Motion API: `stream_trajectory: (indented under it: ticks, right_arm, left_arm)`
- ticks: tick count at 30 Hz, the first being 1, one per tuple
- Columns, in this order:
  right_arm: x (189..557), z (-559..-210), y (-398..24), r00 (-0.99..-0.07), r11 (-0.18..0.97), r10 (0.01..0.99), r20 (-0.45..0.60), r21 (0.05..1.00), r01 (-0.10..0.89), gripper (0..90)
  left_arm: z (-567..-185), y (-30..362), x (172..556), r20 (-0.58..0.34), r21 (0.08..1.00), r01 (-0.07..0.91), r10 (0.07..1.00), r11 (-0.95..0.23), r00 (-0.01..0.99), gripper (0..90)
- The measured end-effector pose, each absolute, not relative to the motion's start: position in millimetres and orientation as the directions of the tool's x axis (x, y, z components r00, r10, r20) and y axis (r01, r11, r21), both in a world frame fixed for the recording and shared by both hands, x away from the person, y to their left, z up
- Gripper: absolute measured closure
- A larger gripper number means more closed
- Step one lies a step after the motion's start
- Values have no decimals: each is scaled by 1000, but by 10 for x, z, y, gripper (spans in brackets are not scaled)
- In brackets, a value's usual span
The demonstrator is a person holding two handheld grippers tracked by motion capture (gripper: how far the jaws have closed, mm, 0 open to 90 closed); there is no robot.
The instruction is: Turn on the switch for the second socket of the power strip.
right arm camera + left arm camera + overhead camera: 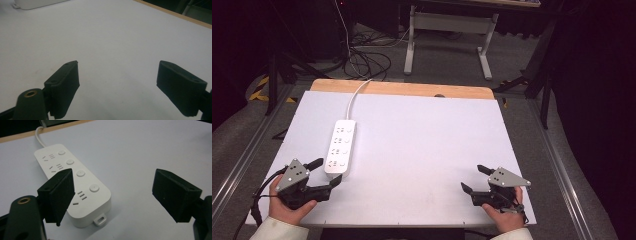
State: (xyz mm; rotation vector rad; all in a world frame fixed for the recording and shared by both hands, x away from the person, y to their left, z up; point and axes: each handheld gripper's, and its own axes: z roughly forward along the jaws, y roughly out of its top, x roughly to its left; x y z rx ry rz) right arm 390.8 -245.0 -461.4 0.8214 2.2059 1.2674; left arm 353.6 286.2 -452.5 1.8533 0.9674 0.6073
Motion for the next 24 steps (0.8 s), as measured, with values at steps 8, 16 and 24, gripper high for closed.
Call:
stream_trajectory:
  ticks: [8, 16, 24]
  right_arm:
    - [3911, -4621, -2436, -714, 401, 693, -102, 877, 264, 177]
    - [3913, -4629, -2436, -715, 403, 692, -100, 875, 268, 178]
    - [3915, -4632, -2431, -714, 407, 693, -105, 874, 267, 178]
  left_arm:
    - [-4514, 2831, 3527, 71, 885, 342, 817, -317, 573, 187]
    - [-4501, 2858, 3536, 11, 883, 379, 820, -276, 572, 214]
    - [-4448, 2829, 3525, 32, 882, 371, 823, -290, 567, 237]
